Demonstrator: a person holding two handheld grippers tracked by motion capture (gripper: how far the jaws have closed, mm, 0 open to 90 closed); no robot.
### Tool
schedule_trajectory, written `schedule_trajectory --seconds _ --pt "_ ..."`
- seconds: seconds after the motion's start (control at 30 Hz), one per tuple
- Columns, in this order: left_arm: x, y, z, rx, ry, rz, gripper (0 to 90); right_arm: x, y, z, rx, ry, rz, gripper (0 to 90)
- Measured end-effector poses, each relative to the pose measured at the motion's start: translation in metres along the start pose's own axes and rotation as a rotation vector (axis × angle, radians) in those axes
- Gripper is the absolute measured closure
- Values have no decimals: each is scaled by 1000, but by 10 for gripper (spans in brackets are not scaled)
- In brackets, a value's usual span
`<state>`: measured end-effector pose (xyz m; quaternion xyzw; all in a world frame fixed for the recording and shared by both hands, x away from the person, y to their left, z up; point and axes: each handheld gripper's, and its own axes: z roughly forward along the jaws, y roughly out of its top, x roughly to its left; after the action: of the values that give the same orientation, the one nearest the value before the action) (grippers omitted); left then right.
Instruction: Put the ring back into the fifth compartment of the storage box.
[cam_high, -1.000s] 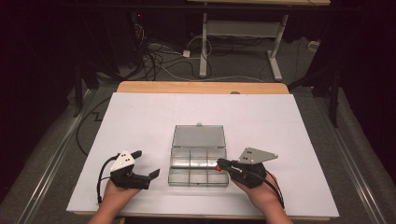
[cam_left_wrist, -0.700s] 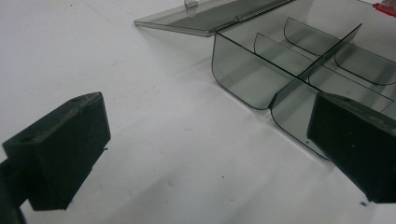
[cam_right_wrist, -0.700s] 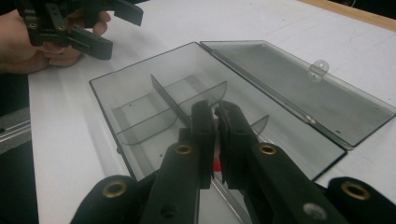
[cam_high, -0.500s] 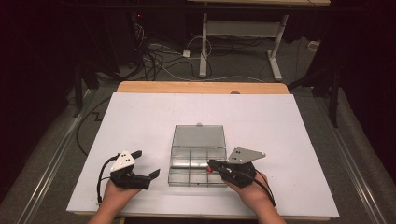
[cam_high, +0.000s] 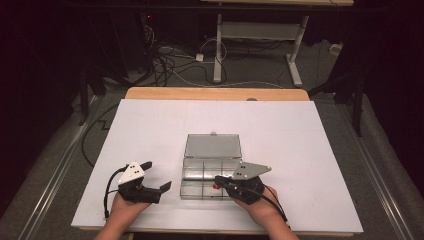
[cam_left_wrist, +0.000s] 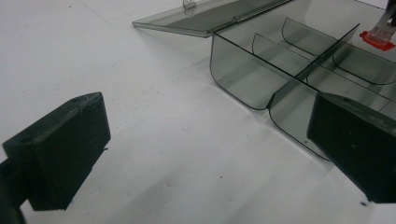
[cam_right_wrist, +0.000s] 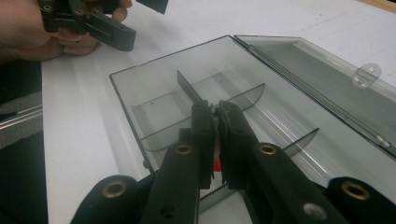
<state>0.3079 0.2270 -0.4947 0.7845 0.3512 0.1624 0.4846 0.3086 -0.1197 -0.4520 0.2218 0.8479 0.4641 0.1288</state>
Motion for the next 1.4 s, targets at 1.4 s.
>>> schedule_trajectory --seconds 1.4 --pt "0 0 0 -2 -3 3 0 1 0 7 11 12 12 722"
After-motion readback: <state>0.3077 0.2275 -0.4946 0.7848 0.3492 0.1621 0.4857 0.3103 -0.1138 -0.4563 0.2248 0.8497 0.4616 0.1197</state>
